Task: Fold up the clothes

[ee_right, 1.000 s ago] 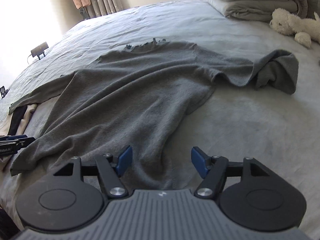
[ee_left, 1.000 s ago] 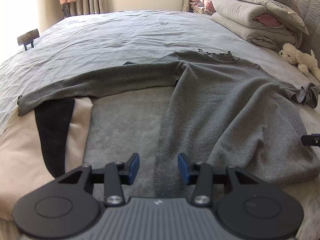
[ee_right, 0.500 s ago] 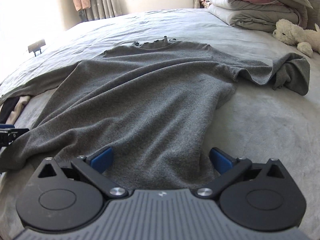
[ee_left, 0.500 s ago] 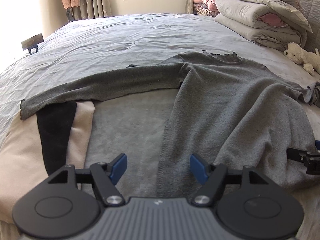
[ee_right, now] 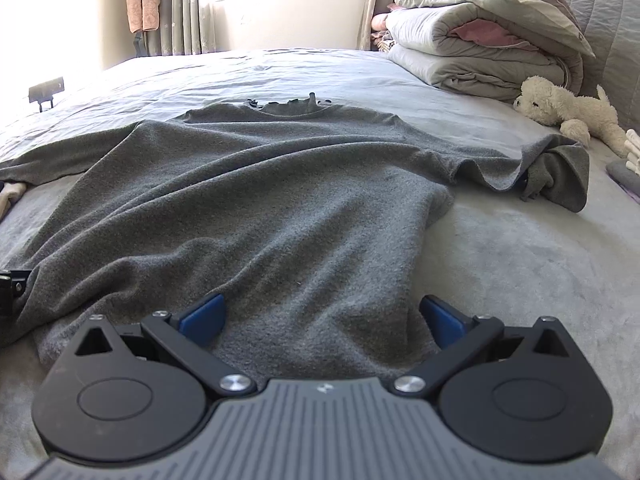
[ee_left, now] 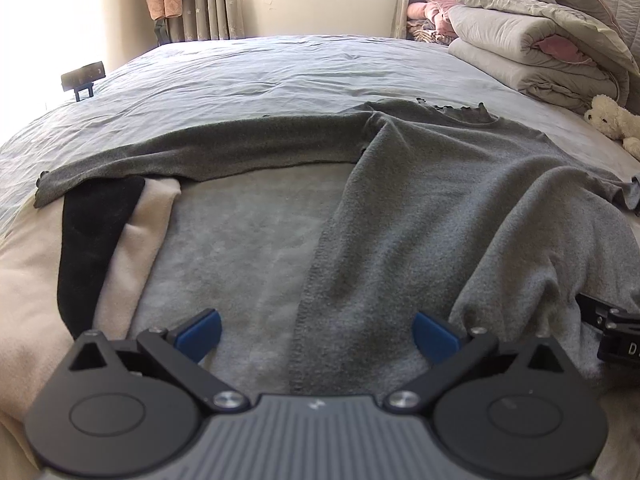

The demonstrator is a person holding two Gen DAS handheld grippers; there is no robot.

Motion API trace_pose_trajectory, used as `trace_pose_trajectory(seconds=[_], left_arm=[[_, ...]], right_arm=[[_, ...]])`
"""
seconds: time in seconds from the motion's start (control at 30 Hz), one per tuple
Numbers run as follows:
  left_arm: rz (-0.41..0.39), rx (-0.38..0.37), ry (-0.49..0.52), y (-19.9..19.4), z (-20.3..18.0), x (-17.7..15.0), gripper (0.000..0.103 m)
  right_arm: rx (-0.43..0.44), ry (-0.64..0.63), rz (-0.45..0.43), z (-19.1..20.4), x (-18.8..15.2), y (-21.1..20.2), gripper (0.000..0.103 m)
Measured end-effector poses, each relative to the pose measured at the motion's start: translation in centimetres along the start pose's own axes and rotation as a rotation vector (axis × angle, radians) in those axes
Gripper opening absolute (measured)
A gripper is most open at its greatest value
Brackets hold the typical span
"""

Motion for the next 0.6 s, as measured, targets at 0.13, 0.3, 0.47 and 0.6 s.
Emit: trace_pose_trajectory(seconds=[0.13, 0.3, 0.47, 0.6], left_arm=[[-0.057, 0.029, -0.029, -0.1, -0.2, -0.7, 0.103], [-0.095, 0.049, -0.045, -0.4, -0.3, -1.1, 0.103], [-0.106, 0.04, -0.061, -0.4, -0.1, -1.3, 0.103], [-0.103, 0.034, -0.068, -0.4, 0.0, -1.3, 0.103]], right_arm=[[-0.046, -0.05, -0.017, 0.9, -0.1, -0.1, 0.103], [-0.042, -0.036, -0.03, 0.9, -0.3, 0.0, 0.103], [0.017, 0.043, -0.026, -0.2, -0.3, 0.0, 0.103], [0.013, 0.036, -0.024, 0.0, -0.4, 0.0, 0.103]])
Point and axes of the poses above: each gripper's, at about its wrist camera, not at the fingertips, and y roughly the way its jaws point, z to its left, x to its top, the point moved 3 cm from there along y, roughly the way its jaws point, and after that the axes turned 10 degrees about x, right-handed, at the moved point
